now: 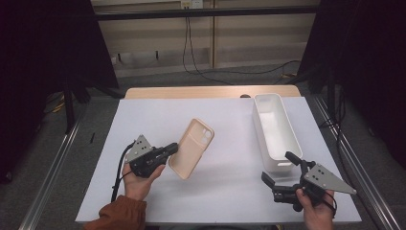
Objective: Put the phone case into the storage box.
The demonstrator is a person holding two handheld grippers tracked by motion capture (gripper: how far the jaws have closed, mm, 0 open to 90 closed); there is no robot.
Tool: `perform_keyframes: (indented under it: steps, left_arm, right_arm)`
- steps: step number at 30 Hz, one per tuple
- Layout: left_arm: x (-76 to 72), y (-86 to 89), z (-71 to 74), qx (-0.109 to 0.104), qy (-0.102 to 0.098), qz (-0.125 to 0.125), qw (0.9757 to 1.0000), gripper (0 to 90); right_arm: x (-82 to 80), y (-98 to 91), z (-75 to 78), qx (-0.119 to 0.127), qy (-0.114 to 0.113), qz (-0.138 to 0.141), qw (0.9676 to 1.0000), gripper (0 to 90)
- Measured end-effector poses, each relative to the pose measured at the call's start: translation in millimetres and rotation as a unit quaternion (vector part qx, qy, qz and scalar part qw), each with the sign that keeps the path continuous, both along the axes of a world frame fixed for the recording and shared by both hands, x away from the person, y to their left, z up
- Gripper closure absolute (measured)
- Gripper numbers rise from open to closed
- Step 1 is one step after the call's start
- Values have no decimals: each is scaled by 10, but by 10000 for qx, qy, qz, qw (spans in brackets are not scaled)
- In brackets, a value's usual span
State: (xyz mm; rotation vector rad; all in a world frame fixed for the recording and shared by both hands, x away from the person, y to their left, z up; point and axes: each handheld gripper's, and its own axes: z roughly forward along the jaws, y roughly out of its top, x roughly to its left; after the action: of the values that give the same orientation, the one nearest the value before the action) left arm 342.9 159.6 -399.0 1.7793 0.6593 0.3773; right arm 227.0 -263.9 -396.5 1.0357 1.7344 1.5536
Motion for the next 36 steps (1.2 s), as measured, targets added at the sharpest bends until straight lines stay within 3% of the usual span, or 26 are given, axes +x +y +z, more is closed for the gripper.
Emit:
perform_keyframes:
  steps: [12,36]
  left_arm:
    - [29,-68,9,-5,-51,33,10000,876]
    - [146,-317,42,-61,-115,40,9999,877]
  right_arm:
    - [139,147,57,-63,-79,347,9993,0]
    - [433,428,73,-225,168,656,9975,0]
